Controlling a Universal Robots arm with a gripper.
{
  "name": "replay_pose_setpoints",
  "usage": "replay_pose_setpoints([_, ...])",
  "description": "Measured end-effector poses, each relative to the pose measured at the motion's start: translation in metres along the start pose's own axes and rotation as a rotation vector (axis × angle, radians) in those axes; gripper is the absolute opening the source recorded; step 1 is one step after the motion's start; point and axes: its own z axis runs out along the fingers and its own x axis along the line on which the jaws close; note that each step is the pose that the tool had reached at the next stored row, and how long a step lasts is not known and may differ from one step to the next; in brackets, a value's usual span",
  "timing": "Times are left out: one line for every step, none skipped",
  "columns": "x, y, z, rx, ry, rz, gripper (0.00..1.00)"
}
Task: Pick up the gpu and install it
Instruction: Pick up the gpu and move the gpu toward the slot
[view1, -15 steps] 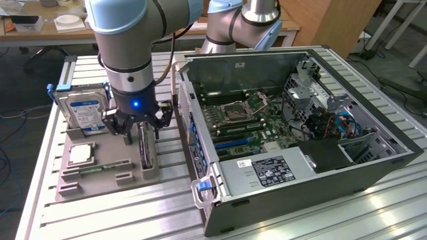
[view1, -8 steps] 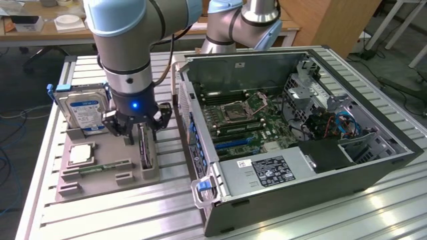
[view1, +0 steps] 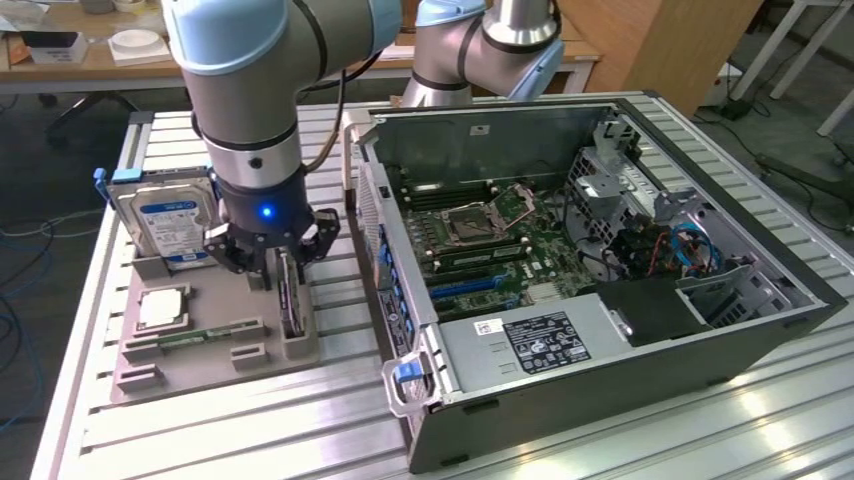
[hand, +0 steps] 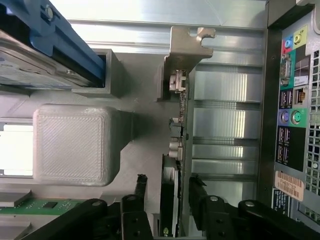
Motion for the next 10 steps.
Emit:
replay_pose_setpoints([0.0000, 0.0000, 0.0003, 0.0000, 0.0000, 0.000, 0.46])
replay_pose_setpoints([0.0000, 0.0000, 0.0007, -0.0001, -0.0001, 0.000, 0.40])
replay_pose_setpoints([0.0000, 0.0000, 0.0011, -0.0001, -0.0002, 0.000, 0.40])
replay_pose_setpoints([0.0000, 0.0000, 0.0015, -0.0001, -0.0002, 0.000, 0.40])
replay_pose_setpoints([0.0000, -0.0001, 0.0018, 0.0000, -0.0001, 0.000, 0.33])
replay_pose_setpoints([0.0000, -0.0001, 0.0021, 0.0001, -0.0001, 0.000, 0.33])
replay_pose_setpoints([0.0000, -0.0001, 0.0026, 0.0000, -0.0003, 0.000, 0.33])
replay_pose_setpoints([0.0000, -0.0001, 0.0030, -0.0001, -0.0003, 0.000, 0.33])
replay_pose_setpoints([0.0000, -0.0001, 0.0031, 0.0001, -0.0001, 0.000, 0.33])
replay_pose_setpoints([0.0000, -0.0001, 0.0034, 0.0001, -0.0001, 0.000, 0.33])
